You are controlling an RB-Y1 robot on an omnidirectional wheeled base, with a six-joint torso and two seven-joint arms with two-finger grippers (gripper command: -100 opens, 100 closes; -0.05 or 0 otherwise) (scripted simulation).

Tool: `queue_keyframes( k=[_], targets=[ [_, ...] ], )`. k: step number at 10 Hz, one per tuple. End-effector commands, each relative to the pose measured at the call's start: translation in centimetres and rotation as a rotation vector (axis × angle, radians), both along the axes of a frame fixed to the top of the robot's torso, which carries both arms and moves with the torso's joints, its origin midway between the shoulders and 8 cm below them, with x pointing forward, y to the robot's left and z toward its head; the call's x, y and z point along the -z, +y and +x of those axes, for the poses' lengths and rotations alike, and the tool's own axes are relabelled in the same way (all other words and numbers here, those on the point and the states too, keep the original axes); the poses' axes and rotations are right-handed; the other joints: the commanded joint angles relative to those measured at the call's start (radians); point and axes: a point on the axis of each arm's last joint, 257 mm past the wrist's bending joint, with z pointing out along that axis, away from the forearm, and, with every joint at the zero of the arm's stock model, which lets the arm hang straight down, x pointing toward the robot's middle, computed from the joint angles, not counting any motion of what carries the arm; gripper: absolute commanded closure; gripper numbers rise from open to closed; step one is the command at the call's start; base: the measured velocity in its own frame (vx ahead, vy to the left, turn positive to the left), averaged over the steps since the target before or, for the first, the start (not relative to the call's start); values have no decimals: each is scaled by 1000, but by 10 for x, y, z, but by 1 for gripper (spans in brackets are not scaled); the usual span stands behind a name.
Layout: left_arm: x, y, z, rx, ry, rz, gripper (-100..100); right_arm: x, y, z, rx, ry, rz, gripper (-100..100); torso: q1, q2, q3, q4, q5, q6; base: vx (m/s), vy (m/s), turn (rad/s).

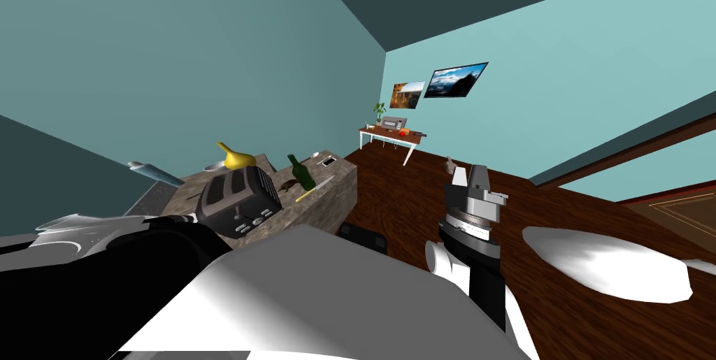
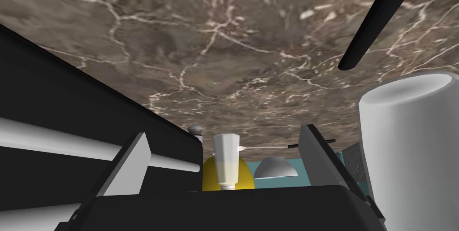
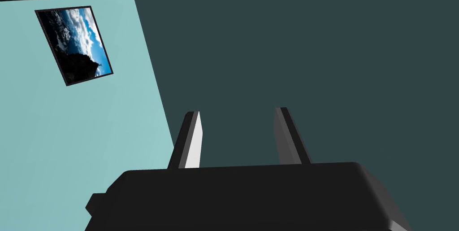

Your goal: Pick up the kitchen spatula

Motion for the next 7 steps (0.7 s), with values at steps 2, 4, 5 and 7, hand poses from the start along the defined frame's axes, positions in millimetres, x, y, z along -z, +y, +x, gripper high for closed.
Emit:
queue_keyframes(
  k=[2,4,5,7],
  targets=[
    [1,-3,-8,-1,6,-25,-100,0,0,0,0,0,0,0,0,-1,0,0,0,1,6,16,-62],
    [2,-7,-17,-5,13,-47,-100,0,0,0,0,0,0,0,0,-2,-1,0,1,3,3,20,-68],
    [4,-10,-26,-15,17,-72,-100,0,0,0,0,0,0,0,0,-3,-1,0,1,3,4,19,-99],
    [6,-15,-36,-24,29,-98,-100,0,0,0,0,0,0,0,-1,-4,-2,0,2,5,6,17,-62]
  ],
)
